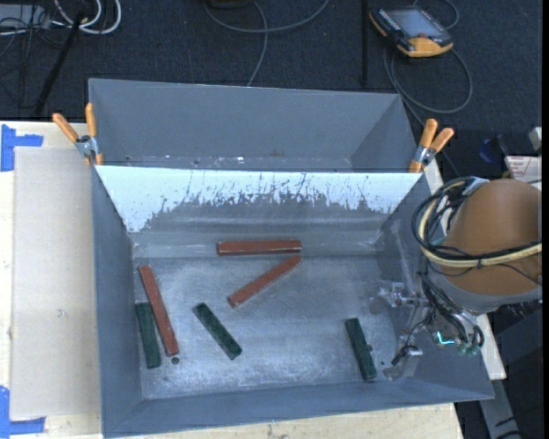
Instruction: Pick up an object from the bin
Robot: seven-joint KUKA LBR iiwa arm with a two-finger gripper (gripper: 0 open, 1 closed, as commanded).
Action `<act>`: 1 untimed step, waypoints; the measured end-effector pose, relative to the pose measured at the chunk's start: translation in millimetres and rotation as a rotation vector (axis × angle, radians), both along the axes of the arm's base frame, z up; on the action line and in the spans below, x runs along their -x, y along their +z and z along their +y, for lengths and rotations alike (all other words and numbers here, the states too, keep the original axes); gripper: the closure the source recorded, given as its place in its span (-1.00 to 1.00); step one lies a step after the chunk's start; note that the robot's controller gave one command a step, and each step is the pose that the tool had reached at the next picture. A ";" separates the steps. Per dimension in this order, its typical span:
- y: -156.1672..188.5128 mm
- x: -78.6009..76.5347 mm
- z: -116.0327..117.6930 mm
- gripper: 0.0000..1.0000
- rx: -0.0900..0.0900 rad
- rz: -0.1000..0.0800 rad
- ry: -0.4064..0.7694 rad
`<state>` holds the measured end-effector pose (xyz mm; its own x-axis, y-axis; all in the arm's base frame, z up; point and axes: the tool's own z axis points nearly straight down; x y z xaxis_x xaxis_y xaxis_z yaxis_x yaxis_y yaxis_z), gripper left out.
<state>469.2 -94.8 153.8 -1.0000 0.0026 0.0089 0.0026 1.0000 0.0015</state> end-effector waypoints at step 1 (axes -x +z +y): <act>-82.3 -6.4 -4.7 -1.00 0.002 -0.022 0.854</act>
Offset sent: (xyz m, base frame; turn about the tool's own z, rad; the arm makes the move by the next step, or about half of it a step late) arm 0.0020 -0.0066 -0.0838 -0.8519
